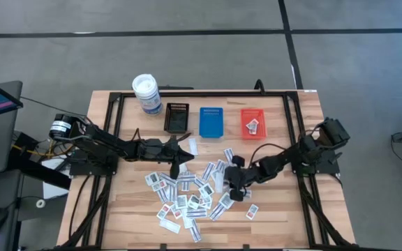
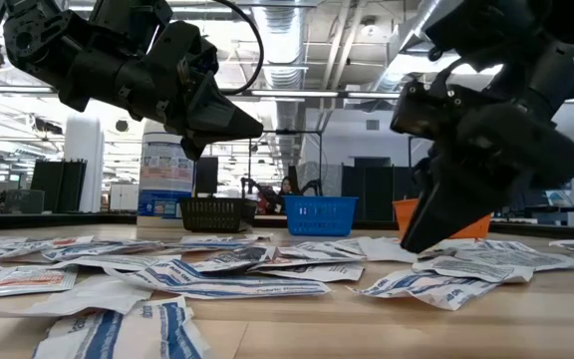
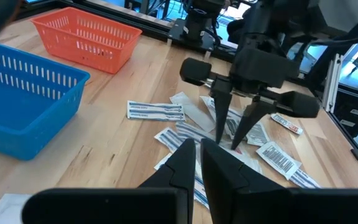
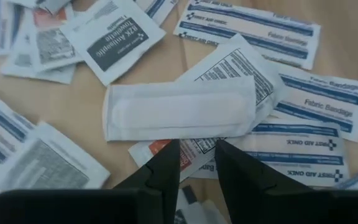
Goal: Pick & Place First Aid Supplies
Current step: Put the orange ointment pack into the orange bin
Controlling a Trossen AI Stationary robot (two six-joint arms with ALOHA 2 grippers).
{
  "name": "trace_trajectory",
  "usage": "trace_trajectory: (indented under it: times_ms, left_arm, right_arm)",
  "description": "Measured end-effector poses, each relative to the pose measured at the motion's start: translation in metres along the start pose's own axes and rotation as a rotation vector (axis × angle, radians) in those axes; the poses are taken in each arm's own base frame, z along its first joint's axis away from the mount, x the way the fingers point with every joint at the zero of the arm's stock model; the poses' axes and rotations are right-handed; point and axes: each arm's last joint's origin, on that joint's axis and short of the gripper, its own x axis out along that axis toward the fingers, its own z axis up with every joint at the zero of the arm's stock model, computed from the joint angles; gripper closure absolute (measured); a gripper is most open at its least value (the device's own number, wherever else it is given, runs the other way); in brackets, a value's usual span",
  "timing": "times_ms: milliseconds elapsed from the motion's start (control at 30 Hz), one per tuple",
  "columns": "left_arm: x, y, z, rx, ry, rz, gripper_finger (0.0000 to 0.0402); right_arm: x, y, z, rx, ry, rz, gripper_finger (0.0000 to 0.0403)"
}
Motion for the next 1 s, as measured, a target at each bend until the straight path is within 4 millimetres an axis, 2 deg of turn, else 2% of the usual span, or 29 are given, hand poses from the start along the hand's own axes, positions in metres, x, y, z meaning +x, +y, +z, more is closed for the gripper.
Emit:
trace_trajectory:
  times_ms: [233, 467, 600, 800, 1000]
  left_arm:
    - [0.0, 0.0, 0.0, 0.001, 0.003, 0.001, 0.0376]
    - [0.0, 0.0, 0.0, 0.001, 0.003, 0.001, 0.0376]
    - [0.0, 0.0, 0.0, 0.001, 0.003, 0.001, 0.0376]
    - [0.0, 0.0, 0.0, 0.001, 0.003, 0.001, 0.0376]
    - [0.0, 0.0, 0.0, 0.001, 0.003, 0.001, 0.0376]
  right_arm:
    - [-0.003, 0.005, -0.001, -0.17, -0.011, -0.027, 0.0305]
    - [0.008, 0.003, -0.007, -0.182, 0.027, -0.054, 0.0308]
    - [0.013, 0.003, -0.012, -0.189, 0.053, -0.053, 0.0333]
    - [0.011, 0.003, -0.012, -0.192, 0.062, -0.036, 0.0395]
    - [-0.002, 0.002, -0.005, -0.181, 0.039, -0.011, 0.04]
